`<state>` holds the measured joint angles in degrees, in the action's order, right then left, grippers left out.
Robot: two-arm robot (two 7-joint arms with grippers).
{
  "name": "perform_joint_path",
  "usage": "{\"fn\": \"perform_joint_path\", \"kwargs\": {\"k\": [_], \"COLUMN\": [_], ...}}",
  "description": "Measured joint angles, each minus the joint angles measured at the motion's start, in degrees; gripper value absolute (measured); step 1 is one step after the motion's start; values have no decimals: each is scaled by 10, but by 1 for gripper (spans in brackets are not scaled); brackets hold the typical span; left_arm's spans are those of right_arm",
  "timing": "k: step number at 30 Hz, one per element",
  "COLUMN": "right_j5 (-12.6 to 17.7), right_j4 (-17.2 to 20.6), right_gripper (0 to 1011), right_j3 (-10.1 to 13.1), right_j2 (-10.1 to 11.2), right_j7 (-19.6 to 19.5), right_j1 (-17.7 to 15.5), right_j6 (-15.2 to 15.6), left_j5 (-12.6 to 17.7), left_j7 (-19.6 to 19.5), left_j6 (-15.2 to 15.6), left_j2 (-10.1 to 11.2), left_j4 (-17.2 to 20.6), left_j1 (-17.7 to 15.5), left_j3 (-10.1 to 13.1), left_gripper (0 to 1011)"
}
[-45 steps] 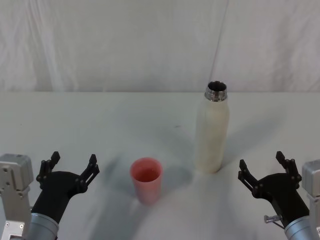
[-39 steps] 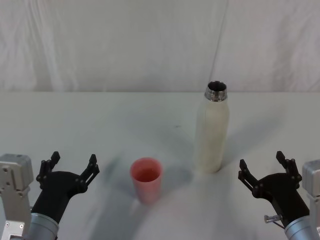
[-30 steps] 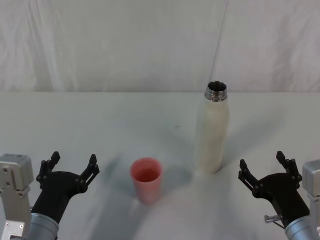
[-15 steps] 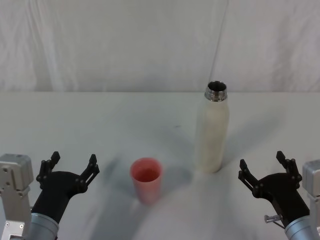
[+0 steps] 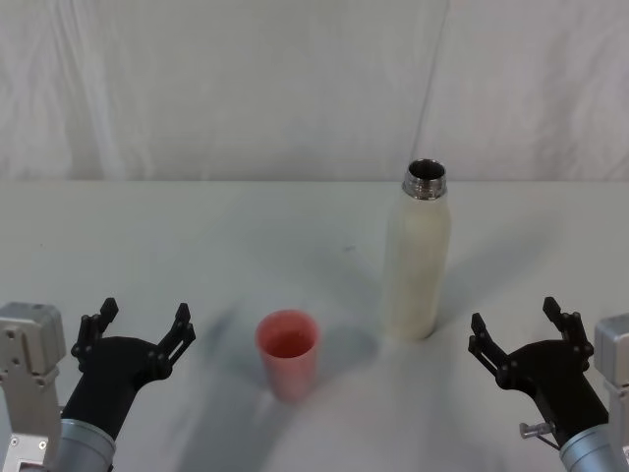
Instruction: Grasp the thermos with one hand and pour water into the cup lid.
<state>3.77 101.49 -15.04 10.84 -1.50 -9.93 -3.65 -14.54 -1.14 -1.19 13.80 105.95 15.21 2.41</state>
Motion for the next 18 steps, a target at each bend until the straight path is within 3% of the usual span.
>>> {"fn": "perform_joint_path", "kwargs": {"k": [14, 18], "right_j5": [0, -2], "right_j4": [0, -17], "right_gripper": [1001, 1001], "right_j3": [0, -2], "right_j2": [-1, -11], "right_j7": [1, 19], "right_j1": [1, 25], "right_j6": [1, 11], "left_j5": [0, 0], "left_j7": [0, 0], "left_j6": [0, 0], "left_j2": [0, 0], "left_j4": [0, 0], "left_j1": [0, 0], "left_j3": [0, 0], "left_gripper": [1001, 1001]}}
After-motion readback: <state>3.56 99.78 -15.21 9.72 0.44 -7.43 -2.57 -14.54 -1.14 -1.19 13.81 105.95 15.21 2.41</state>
